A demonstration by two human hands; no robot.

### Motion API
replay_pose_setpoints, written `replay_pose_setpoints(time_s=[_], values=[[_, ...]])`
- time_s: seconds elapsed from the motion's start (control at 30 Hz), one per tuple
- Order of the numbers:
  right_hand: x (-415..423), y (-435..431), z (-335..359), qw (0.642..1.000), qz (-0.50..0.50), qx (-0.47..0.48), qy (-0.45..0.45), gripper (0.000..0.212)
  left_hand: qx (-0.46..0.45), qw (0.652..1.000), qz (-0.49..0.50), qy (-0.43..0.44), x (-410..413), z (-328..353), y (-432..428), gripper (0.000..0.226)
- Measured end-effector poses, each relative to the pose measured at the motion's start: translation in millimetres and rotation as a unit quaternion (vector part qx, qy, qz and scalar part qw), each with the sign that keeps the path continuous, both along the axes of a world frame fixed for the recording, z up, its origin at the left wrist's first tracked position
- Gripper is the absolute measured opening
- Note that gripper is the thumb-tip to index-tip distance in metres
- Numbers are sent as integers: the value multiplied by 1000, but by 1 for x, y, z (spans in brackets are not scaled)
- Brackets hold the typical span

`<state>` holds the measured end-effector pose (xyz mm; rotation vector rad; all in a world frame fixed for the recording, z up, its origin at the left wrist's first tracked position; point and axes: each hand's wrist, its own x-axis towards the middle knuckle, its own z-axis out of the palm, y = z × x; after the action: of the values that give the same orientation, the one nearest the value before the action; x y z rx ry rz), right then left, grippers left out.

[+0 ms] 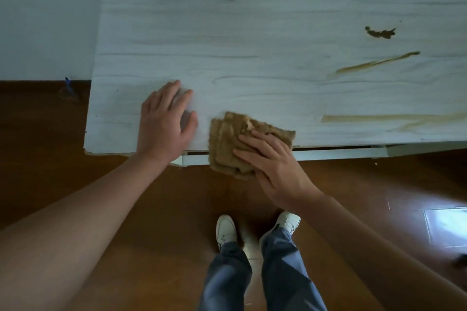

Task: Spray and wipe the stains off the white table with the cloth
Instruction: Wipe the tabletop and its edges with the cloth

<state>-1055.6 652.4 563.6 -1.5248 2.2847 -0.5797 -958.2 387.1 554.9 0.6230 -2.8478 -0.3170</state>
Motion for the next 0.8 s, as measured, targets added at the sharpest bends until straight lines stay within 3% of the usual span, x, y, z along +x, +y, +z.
replay_pose_setpoints(time_s=[0.1, 0.23, 0.43, 0.5, 0.6, 0.8], values=[[-16, 20, 4, 1000, -19, 1, -6, 49, -5, 1000, -3, -8, 0, 1, -1, 51], [-54, 14, 6, 989, -147, -19, -14, 54, -4, 1000, -4, -4, 0, 0, -1, 50], [-59, -63, 5, 942, -329, 70, 23, 55, -5, 1000, 0, 6, 0, -2, -1, 48], [-40, -85, 4, 945, -319, 71, 23, 55, -6, 1000, 0, 9, 1, -4, -1, 47], [2, -92, 3, 973, -225, 35, 44, 52, -13, 1000, -1, 2, 1, -4, -2, 48], [32, -33, -6, 996, -75, -4, 55, 52, -7, 1000, -1, -10, 0, -2, -3, 49]])
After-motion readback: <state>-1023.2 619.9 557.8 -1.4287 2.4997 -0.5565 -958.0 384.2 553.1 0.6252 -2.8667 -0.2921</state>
